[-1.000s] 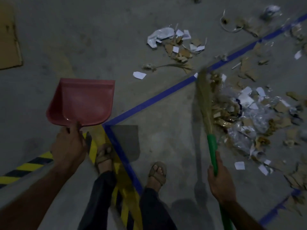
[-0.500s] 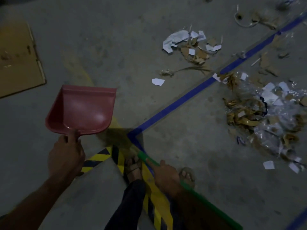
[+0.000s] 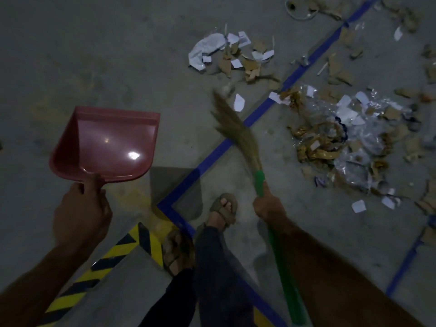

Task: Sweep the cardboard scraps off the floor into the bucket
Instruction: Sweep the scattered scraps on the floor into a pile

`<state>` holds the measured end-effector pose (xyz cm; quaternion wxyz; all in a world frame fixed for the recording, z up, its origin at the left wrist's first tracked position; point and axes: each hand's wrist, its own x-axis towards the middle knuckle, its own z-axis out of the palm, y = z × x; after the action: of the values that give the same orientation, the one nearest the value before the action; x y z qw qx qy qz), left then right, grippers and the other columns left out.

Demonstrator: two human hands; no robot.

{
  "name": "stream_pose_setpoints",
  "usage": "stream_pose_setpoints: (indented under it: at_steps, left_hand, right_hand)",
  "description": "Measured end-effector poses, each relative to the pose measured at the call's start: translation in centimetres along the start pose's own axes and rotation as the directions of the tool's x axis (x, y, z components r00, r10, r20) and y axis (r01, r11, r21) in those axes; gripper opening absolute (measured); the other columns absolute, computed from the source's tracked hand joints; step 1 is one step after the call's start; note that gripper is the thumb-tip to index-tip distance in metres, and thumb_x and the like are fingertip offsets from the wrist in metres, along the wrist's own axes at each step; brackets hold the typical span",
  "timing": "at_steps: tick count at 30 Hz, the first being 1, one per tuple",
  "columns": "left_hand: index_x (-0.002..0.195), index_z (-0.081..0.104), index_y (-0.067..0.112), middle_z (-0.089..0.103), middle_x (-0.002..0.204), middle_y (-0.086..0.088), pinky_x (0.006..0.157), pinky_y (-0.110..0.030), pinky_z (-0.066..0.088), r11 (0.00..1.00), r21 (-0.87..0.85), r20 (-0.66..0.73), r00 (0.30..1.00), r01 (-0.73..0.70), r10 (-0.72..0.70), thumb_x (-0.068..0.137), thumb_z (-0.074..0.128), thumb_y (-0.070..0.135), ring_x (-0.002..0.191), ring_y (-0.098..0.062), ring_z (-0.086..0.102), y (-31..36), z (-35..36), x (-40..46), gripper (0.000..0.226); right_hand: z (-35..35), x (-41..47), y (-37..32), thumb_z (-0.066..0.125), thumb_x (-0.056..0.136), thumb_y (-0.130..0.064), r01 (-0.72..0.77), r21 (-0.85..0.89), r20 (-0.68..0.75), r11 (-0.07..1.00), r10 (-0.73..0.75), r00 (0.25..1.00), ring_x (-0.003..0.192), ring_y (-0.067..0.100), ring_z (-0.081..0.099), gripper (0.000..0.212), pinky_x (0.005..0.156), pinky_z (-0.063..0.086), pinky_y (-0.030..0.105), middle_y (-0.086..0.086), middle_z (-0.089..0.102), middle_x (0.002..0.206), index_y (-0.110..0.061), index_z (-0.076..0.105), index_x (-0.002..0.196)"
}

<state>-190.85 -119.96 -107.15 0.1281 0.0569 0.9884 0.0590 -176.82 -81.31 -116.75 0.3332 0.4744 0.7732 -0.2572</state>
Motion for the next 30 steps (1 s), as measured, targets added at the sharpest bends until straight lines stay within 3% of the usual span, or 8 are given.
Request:
stream_pose_setpoints:
  at_steps: [4,7,10,14,23,27,28,30]
  left_hand:
    - [0.131,0.046,0.012,0.051,0.094,-0.029,0.059,-0.052,0.042,0.995,-0.012,0.004,0.995,-0.103,0.103,0.097,0.055,0.011,0.078,-0.051,0.054,4.7,0.9,3.7,0.036]
    - [0.131,0.049,0.015,0.051,0.093,-0.029,0.059,-0.052,0.042,0.982,0.018,0.021,0.982,-0.186,0.186,0.095,0.057,0.010,0.078,-0.051,0.054,8.5,1.1,6.3,0.037]
    - [0.133,0.050,0.013,0.053,0.093,-0.028,0.059,-0.049,0.039,0.974,0.037,0.046,0.974,-0.221,0.220,0.094,0.057,0.009,0.080,-0.051,0.055,12.3,0.6,8.5,0.040]
    - [0.134,0.050,0.011,0.054,0.093,-0.028,0.059,-0.049,0.040,0.967,0.043,0.035,0.968,-0.251,0.250,0.093,0.057,0.009,0.081,-0.050,0.055,15.9,-0.7,10.9,0.041]
    - [0.137,0.049,0.016,0.055,0.098,-0.028,0.064,-0.051,0.045,0.969,0.074,-0.044,0.970,-0.237,0.240,0.095,0.056,0.014,0.083,-0.049,0.056,19.2,-5.8,17.3,0.043]
    - [0.136,0.047,0.015,0.055,0.097,-0.028,0.060,-0.048,0.041,0.973,0.088,-0.094,0.971,-0.212,0.220,0.095,0.056,0.011,0.080,-0.049,0.055,18.4,-7.7,19.8,0.043]
    - [0.135,0.047,0.015,0.055,0.098,-0.028,0.060,-0.049,0.042,0.976,0.092,-0.104,0.973,-0.197,0.207,0.094,0.056,0.011,0.080,-0.049,0.055,18.1,-8.2,20.5,0.042]
    - [0.131,0.048,0.016,0.055,0.096,-0.029,0.060,-0.050,0.043,0.977,0.089,-0.115,0.973,-0.191,0.201,0.094,0.056,0.011,0.080,-0.050,0.055,17.3,-8.4,21.4,0.038]
  right_hand:
    - [-5.3,4.2,4.1,0.047,0.098,-0.023,-0.098,0.137,-0.017,0.986,0.102,0.995,0.090,0.023,0.062,0.075,0.085,0.056,0.043,0.007,0.057,0.108,-0.031,0.003,0.158]
    - [-9.5,5.4,7.0,0.049,0.096,-0.021,-0.153,0.250,-0.088,0.956,0.179,0.980,0.083,0.024,0.061,0.075,0.076,0.055,0.042,0.009,0.059,0.108,-0.030,0.007,0.158]
    - [-11.8,4.0,9.8,0.047,0.101,-0.028,-0.080,0.267,-0.202,0.960,0.137,0.970,0.073,0.021,0.059,0.070,0.067,0.049,0.036,0.011,0.062,0.098,-0.030,0.008,0.159]
    - [-11.7,0.3,12.3,0.046,0.103,-0.033,0.069,0.205,-0.377,0.976,0.014,0.926,0.061,0.020,0.059,0.068,0.057,0.055,0.041,0.008,0.060,0.078,-0.030,0.009,0.159]
    - [-9.6,-4.2,9.2,0.063,0.090,-0.019,0.284,0.129,-0.400,0.950,-0.212,0.892,0.057,0.018,0.055,0.084,0.052,0.047,0.031,0.009,0.063,0.080,-0.044,0.015,0.154]
    - [-7.3,-5.1,1.9,0.057,0.081,-0.015,0.521,-0.209,-0.346,0.828,-0.561,0.752,0.058,0.026,0.061,0.052,0.048,0.052,0.032,0.014,0.065,0.113,-0.028,0.057,0.131]
    - [-7.1,-5.4,-1.0,0.051,0.082,-0.023,0.553,-0.228,-0.274,0.801,-0.598,0.753,0.059,0.022,0.061,0.055,0.046,0.049,0.028,0.009,0.063,0.118,-0.032,0.051,0.136]
    - [-5.9,-5.5,-5.9,0.043,0.089,-0.036,0.532,-0.134,-0.119,0.836,-0.547,0.829,0.075,0.020,0.065,0.074,0.054,0.051,0.029,0.002,0.061,0.118,-0.052,0.010,0.153]
